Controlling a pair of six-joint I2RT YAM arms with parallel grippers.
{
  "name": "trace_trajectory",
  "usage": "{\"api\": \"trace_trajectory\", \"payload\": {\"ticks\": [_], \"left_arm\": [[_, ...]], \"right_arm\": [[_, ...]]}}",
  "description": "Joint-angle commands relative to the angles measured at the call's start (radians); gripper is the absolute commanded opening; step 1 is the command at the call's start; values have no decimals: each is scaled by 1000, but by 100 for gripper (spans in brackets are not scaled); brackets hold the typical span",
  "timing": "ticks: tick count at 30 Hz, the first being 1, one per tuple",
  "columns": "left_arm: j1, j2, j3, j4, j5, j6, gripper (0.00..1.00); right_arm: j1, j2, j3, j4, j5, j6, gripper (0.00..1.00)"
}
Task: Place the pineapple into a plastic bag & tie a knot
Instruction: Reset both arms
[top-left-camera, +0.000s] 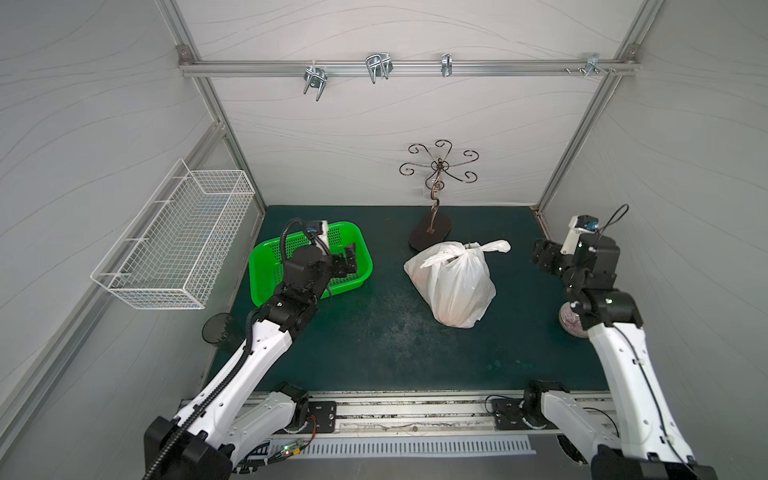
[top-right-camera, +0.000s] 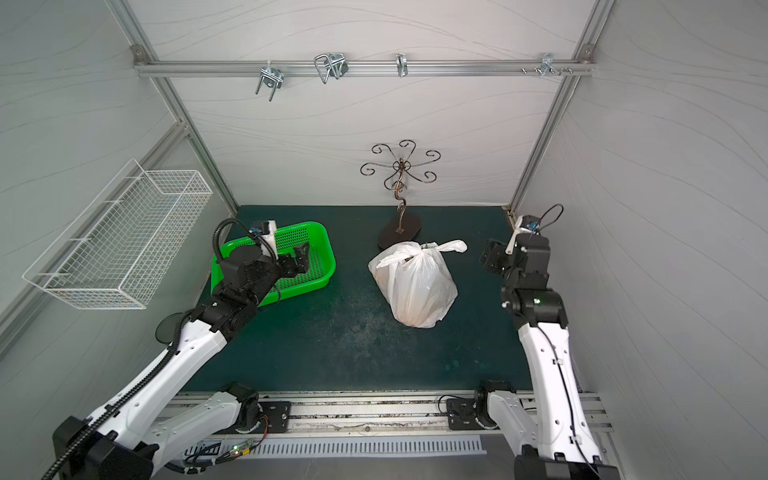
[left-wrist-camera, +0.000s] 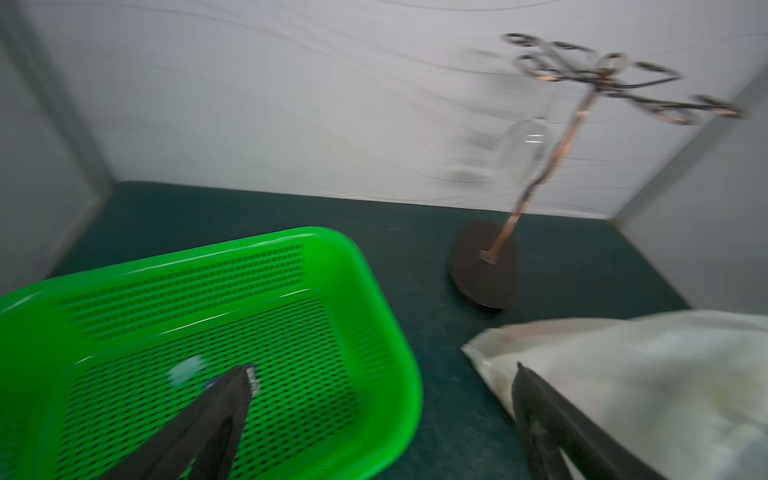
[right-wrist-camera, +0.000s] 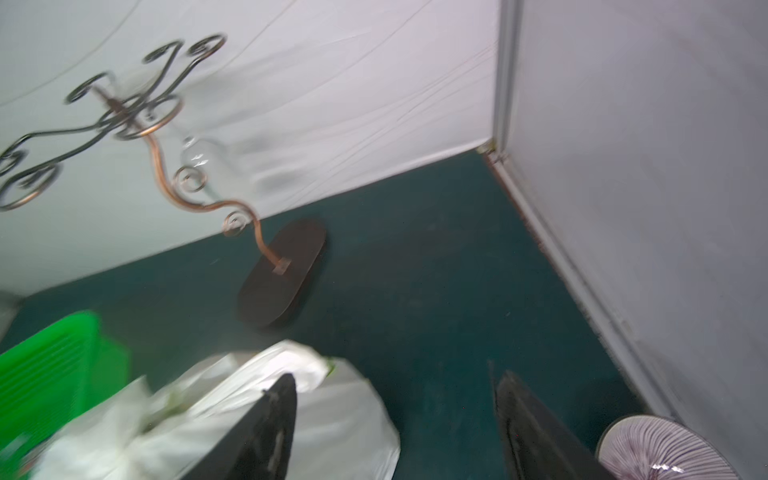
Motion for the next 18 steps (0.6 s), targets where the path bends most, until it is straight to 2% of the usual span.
{"api": "trace_trajectory", "payload": {"ticks": [1, 5, 10, 13, 14, 18], "left_arm": [[110, 33, -104, 59, -139, 48, 99], [189, 90, -237, 274, -128, 158, 99], [269, 212, -389, 602, -23, 145, 99], [271, 315, -464, 831, 56, 171, 99], [271, 343, -475, 900, 70, 181, 100], [297, 451, -459, 990, 174, 213, 99]], "right_arm": [[-6, 62, -228, 378, 132, -7, 77], [-7, 222, -350, 622, 45, -23, 77], [-6, 455, -409, 901, -108, -86, 77], [-7, 541, -405, 950, -197, -136, 77], [-2, 561, -430, 1008, -210, -147, 77], [35, 651, -518, 1235, -228, -200, 78]]}}
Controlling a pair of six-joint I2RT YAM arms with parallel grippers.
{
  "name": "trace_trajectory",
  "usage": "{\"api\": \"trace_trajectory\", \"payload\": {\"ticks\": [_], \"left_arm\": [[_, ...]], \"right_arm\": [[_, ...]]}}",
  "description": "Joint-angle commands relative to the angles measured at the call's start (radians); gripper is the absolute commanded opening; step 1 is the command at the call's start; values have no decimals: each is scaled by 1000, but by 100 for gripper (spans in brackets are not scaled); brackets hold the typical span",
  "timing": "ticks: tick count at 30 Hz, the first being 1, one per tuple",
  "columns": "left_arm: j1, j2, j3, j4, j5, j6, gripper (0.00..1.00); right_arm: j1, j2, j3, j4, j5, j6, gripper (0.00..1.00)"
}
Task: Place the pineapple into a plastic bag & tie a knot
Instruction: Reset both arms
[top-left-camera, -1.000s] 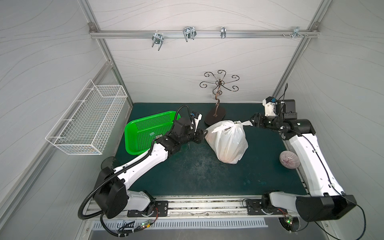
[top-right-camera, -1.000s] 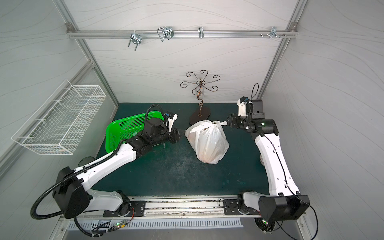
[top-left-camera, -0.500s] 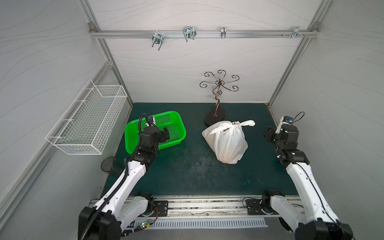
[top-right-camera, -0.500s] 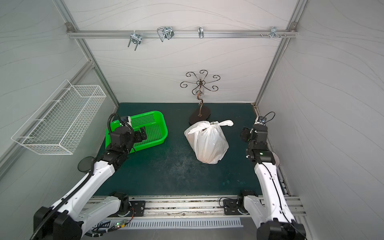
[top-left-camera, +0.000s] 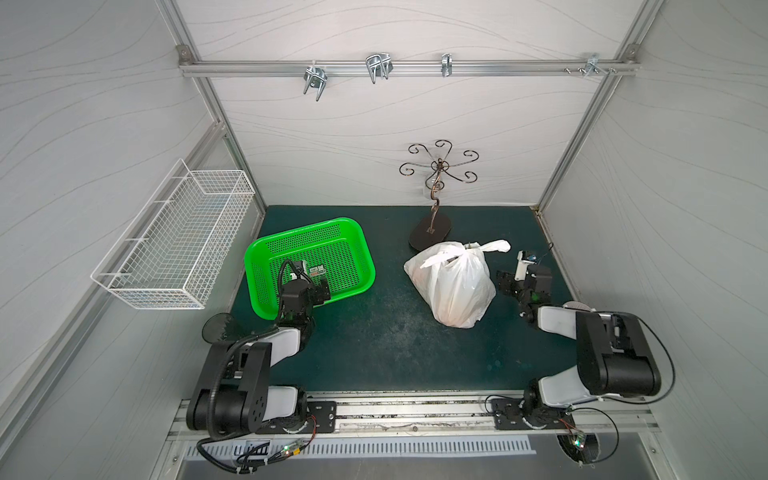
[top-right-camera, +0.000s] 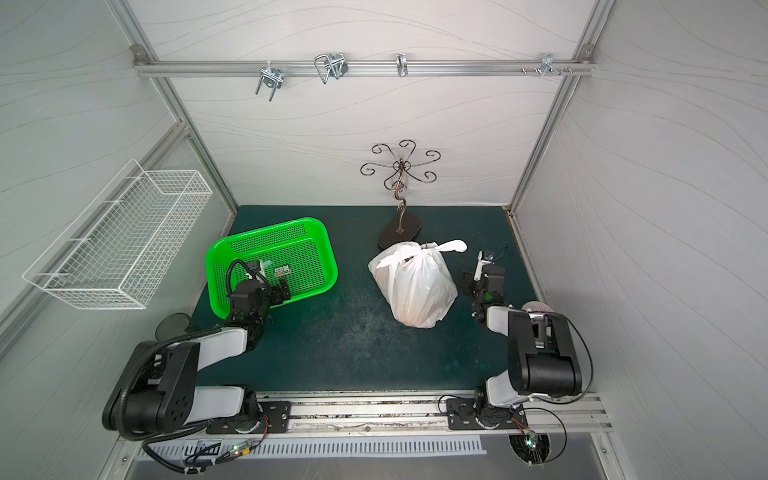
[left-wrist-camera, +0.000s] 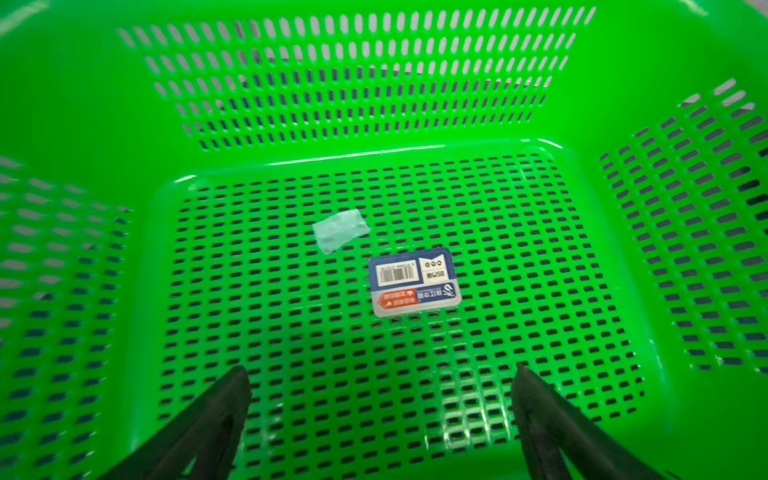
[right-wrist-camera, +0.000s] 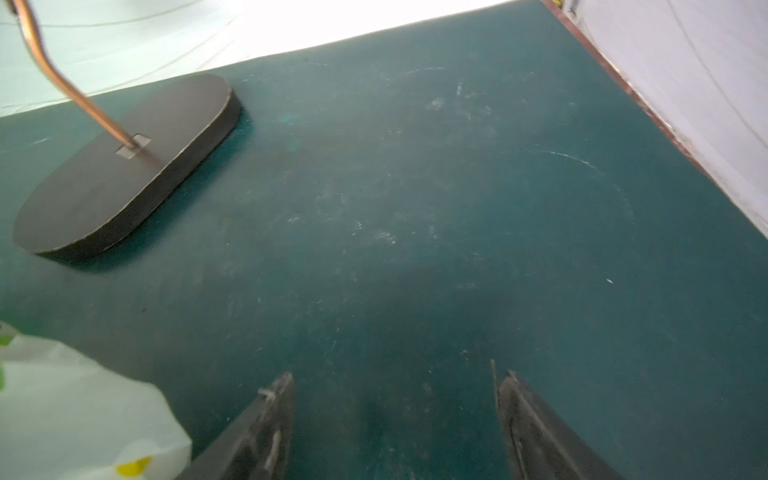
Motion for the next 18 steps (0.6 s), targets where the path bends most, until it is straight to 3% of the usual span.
{"api": "trace_trajectory", "payload": {"ticks": [1, 3, 5, 7, 9, 11, 18], "left_arm": [[27, 106, 10, 231, 123, 44, 99], [29, 196, 21, 319, 110, 46, 99], [29, 166, 117, 73, -24, -15, 99], [30, 194, 82, 200, -38, -3, 100], [29, 167, 105, 105, -39, -19, 100], [28, 186, 92, 164, -43, -8, 100], [24, 193, 128, 95, -42, -9, 100]], "right_arm": [[24, 84, -44, 287, -59, -58, 78], [22, 52, -25, 189, -79, -69, 79], [16, 81, -35, 257, -90, -60, 83], [16, 66, -21, 202, -93, -67, 85], [17, 76, -25, 230, -91, -67, 86], [17, 74, -24, 223, -90, -68, 88], [18, 74, -22, 221, -87, -68, 92]]}}
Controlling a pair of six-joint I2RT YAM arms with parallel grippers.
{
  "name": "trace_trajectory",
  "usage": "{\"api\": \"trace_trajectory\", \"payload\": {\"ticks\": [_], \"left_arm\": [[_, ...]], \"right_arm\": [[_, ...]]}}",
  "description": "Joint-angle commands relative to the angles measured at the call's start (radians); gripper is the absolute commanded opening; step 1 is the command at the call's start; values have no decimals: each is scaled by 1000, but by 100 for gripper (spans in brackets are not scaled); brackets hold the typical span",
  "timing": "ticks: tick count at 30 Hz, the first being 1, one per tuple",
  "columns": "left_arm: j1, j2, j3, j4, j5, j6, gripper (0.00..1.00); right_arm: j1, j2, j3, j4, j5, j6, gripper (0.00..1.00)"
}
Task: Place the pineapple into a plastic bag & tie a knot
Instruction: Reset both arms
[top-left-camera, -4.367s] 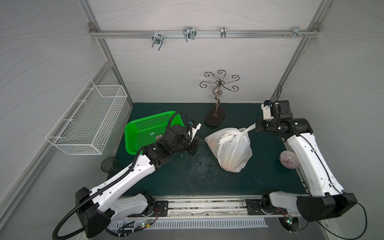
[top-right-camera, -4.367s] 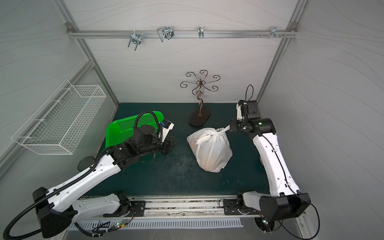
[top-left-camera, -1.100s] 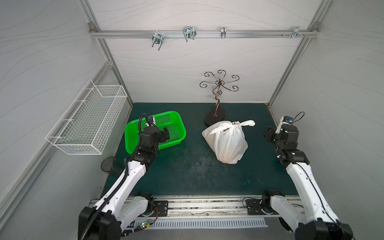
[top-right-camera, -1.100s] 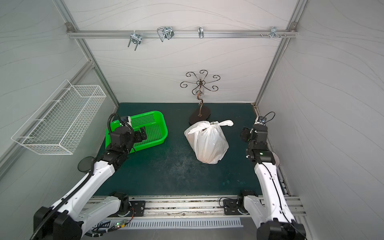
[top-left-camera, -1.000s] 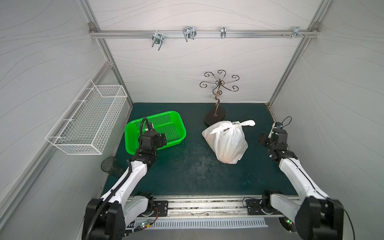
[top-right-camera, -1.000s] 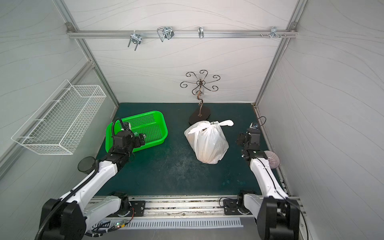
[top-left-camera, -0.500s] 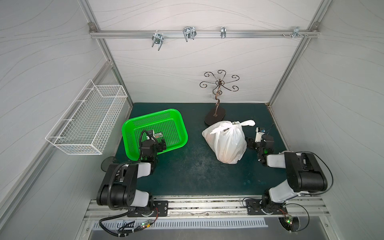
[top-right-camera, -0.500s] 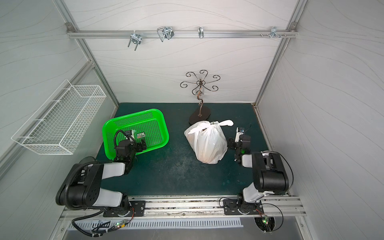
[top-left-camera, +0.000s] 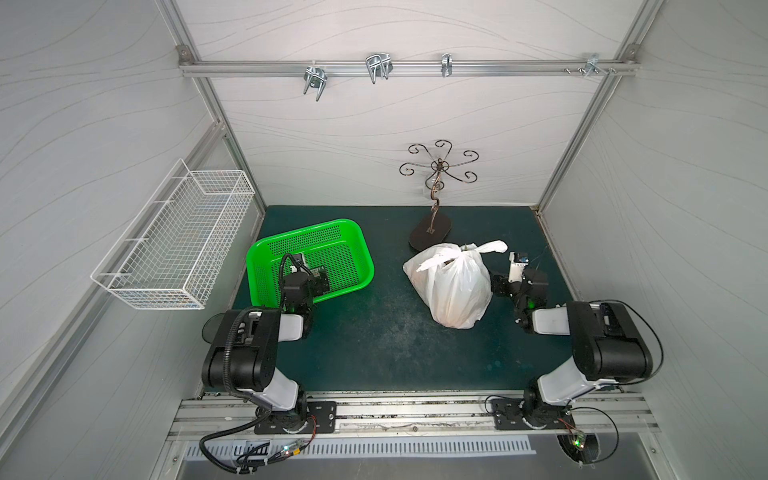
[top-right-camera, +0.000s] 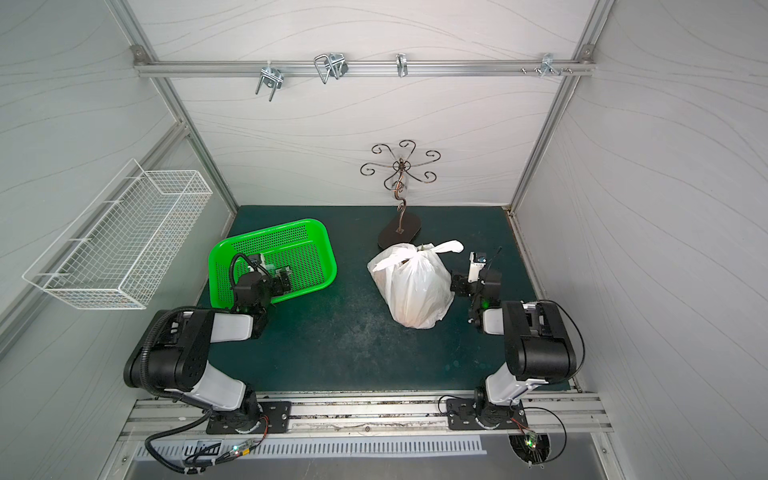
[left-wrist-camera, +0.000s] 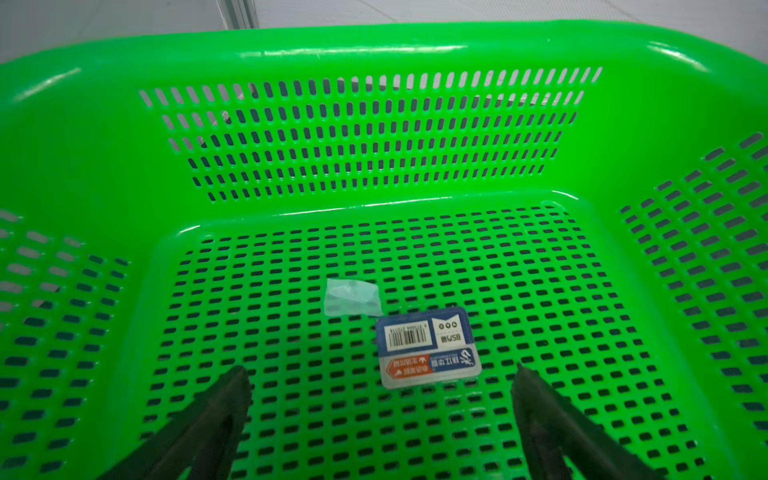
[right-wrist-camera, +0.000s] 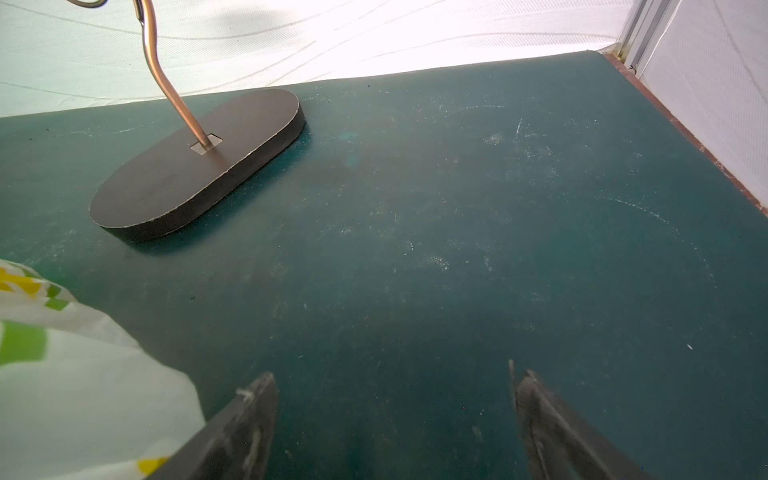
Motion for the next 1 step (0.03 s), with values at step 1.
{"api": "trace_trajectory", "payload": {"ticks": [1], "left_arm": [[0, 17, 39, -12, -12, -2, 100]], "right_arm": [[6, 8, 10, 24, -7, -13, 93]]}}
